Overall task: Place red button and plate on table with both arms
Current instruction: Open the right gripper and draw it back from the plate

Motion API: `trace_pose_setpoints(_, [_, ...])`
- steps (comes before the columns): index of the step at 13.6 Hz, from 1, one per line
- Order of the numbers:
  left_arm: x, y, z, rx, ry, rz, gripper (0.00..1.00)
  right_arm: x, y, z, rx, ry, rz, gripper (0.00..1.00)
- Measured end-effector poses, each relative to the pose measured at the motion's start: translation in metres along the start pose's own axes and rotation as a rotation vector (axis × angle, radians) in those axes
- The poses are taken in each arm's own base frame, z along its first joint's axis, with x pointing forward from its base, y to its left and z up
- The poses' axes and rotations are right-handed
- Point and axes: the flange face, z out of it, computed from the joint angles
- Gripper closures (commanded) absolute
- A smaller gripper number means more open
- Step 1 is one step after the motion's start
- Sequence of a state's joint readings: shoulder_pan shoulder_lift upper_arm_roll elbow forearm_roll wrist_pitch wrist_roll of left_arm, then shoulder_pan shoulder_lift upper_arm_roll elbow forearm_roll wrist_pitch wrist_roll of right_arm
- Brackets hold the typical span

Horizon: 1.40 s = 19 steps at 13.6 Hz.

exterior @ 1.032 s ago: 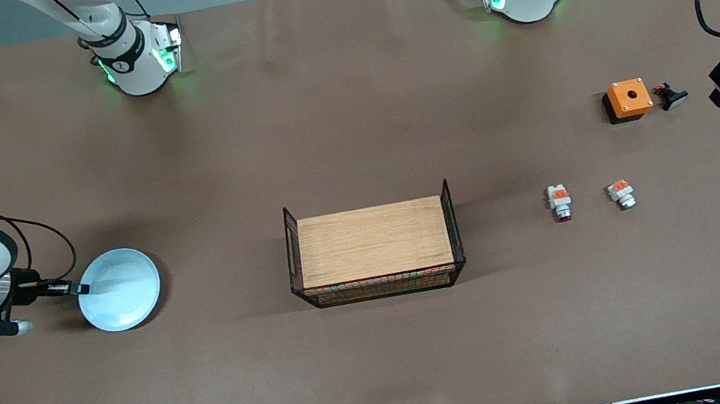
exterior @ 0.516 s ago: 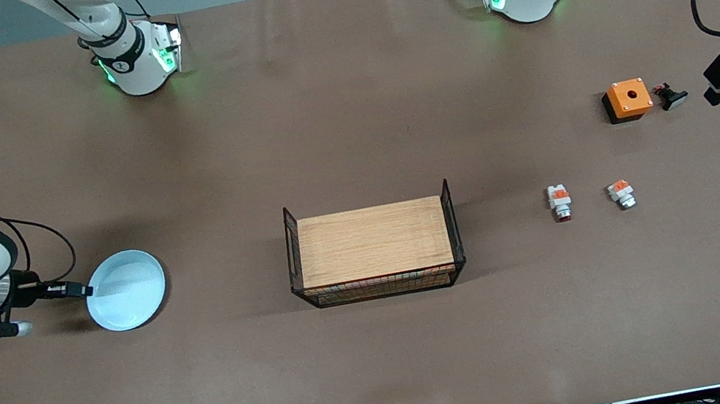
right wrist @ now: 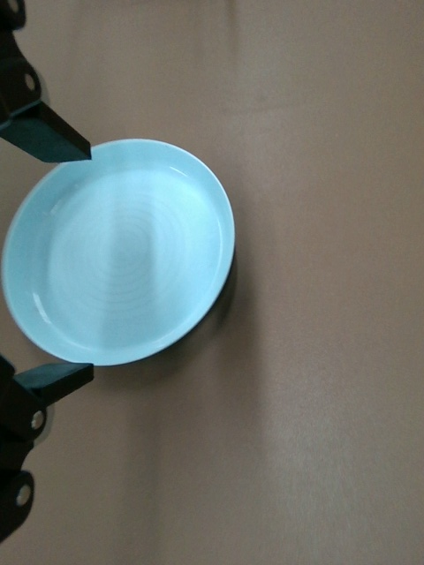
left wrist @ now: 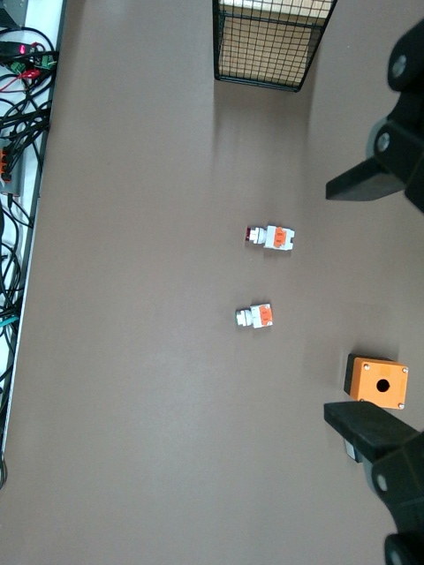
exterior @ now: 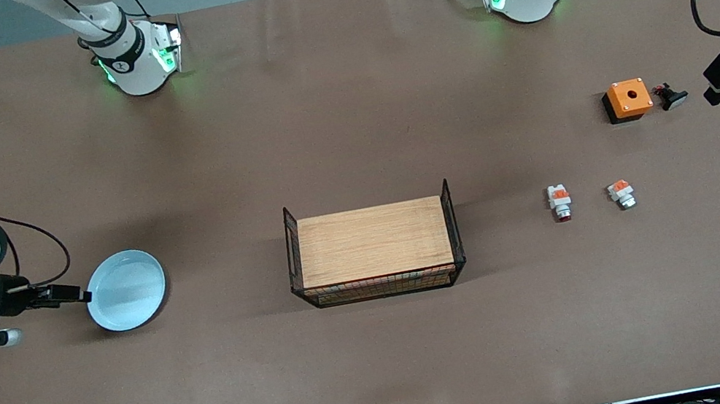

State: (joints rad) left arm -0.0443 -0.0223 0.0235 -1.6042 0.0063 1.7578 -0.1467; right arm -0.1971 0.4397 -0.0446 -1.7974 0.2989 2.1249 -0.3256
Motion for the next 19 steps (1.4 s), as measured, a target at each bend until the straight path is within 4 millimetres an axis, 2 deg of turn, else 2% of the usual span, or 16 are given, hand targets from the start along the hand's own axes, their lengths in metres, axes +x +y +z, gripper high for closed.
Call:
trace_pose_setpoints(2, [0.0,0.0,0.0,0.0,-0.001,0.0,0.0,-0.005,-0.046,-0.045,-0.066,-0.037,0.004,0.0])
trace_pose_setpoints(4, [0.0,0.0,0.0,0.0,-0.001,0.0,0.0,-0.011,-0.078,-0.089,-0.079,-0.066,-0.011,0.0])
trace_pose_setpoints(8, [0.0,0.001,0.0,0.0,-0.002,0.001,0.0,-0.024,-0.099,-0.164,-0.153,-0.097,0.017,0.0])
trace_pose_setpoints(11, [0.0,0.001,0.0,0.0,-0.002,0.001,0.0,-0.04,-0.118,-0.206,-0.168,-0.089,0.031,0.0])
trace_pose_setpoints(14, [0.0,0.001,0.0,0.0,-0.003,0.001,0.0,-0.05,-0.129,-0.225,-0.17,-0.07,0.019,0.0])
trace_pose_setpoints(17, [0.0,0.0,0.0,0.0,-0.004,0.001,0.0,-0.051,-0.137,-0.222,-0.201,-0.081,0.001,0.0])
trace_pose_setpoints(19, [0.0,0.0,0.0,0.0,-0.004,0.001,0.0,-0.053,-0.153,-0.217,-0.271,-0.104,-0.007,0.0])
